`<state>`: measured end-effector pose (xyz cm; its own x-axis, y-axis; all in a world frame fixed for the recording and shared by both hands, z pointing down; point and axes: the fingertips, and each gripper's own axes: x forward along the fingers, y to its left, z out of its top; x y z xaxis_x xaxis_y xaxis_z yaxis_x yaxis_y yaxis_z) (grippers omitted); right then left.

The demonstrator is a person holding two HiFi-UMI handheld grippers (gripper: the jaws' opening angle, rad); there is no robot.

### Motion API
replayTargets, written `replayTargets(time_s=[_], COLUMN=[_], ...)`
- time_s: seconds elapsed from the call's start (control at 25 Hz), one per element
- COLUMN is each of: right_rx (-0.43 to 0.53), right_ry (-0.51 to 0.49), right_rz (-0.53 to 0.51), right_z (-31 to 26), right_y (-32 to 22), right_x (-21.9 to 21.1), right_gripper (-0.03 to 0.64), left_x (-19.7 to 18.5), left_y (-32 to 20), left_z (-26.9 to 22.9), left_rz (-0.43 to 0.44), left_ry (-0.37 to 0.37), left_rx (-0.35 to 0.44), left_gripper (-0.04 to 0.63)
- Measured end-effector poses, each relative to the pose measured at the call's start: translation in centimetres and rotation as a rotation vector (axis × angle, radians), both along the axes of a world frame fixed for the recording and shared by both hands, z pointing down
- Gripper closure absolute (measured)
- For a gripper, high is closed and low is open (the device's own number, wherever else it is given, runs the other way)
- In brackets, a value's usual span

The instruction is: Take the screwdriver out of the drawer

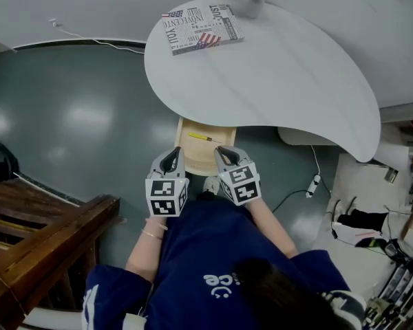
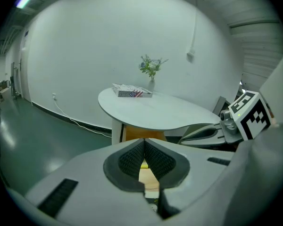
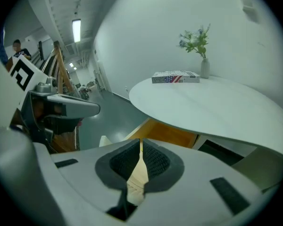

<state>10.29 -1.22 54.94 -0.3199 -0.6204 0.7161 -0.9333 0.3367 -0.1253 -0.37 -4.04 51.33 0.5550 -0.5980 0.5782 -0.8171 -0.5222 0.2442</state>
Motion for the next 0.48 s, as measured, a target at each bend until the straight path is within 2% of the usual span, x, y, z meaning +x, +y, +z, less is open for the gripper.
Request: replayTargets(time_s=[0.16,0.28,0.48], right_rx=[-0.057,-0.131,-0.226], right_ry=[0.11,0.14,0.194], right_rz=[-0.077,-0.122,-0.185], right_z=[1.9,3.7,6.1], right_y=[-1.6,-2.1,-3.0], right_x=[-0.7,-1.3,-1.9], right_gripper=[0.581,0.526,0.502], left_x=[-0.3,-0.7,-1.6], left_y=[-2.4,-4.0,-6.0], left_z=[0.3,0.7,1.1], left_rz=[0.034,0.054,0.093], left_ry=[0.022,0.037,0.046], left_rx=[-0.016,-0.038,-0.056], left_gripper=[0.591,0.591,0.591])
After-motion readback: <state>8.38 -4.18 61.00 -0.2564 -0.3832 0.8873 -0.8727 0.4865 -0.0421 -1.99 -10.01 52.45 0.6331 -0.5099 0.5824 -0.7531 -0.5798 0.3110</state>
